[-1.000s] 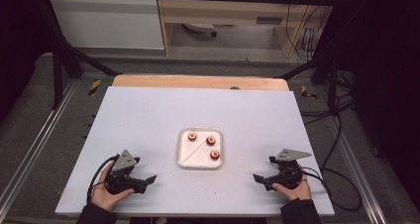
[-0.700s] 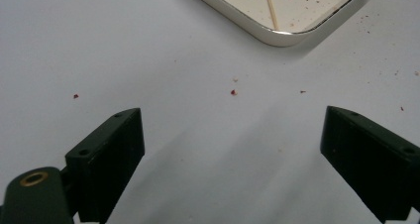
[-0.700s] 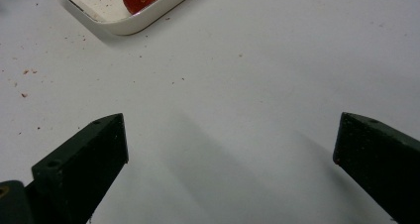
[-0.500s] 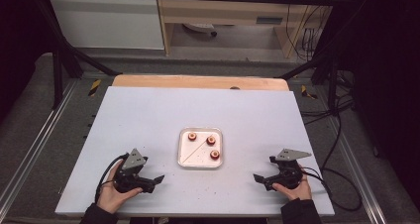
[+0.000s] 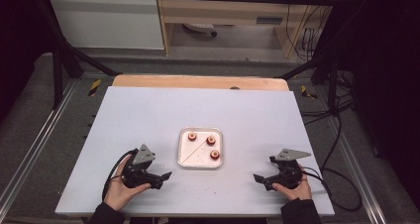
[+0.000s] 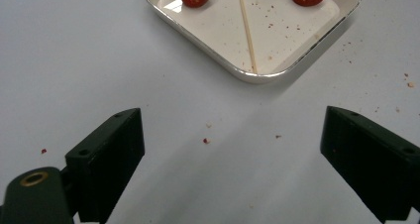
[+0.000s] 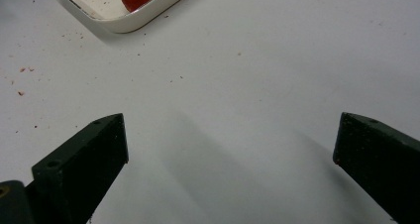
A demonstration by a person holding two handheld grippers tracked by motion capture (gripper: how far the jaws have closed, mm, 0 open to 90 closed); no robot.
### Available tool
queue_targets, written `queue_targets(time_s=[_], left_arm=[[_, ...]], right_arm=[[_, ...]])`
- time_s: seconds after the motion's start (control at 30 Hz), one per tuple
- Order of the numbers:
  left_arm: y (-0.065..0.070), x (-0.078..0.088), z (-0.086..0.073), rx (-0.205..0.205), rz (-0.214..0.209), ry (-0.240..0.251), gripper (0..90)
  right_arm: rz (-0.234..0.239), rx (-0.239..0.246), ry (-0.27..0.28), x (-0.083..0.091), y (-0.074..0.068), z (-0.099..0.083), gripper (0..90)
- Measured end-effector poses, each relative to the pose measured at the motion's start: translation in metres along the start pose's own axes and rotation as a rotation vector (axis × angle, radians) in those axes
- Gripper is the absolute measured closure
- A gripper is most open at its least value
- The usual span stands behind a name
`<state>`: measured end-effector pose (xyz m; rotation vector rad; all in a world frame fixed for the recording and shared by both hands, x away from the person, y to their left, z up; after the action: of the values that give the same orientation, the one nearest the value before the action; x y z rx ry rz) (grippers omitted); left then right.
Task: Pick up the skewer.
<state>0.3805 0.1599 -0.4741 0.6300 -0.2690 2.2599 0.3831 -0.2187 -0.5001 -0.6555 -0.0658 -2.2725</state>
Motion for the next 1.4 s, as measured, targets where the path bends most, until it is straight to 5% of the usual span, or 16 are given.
queue_targets(time_s=[0.87,1.4], left_arm=[[0.013,-0.048,0.040,-0.026,0.003,-0.067,17.9],[0.017,-0.078,0.039,-0.030,0.011,-0.115,46.2]], right_arm=[[0.003,0.006,0.000,-0.001,-0.001,0.000,1.1],[0.006,0.004,-0.007,-0.001,-0.001,-0.001,1.1]])
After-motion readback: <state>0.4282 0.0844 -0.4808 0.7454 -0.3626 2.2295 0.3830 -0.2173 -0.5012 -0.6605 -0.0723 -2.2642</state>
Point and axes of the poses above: each handheld gripper's, and its own axes: x roughly backward along the jaws, z roughly out of its top, y roughly to its right, the point moved 7 cm from there along -x, roughly forward along the jaws, and after that the axes turned 11 degrees about y, right-handed, at the moved point
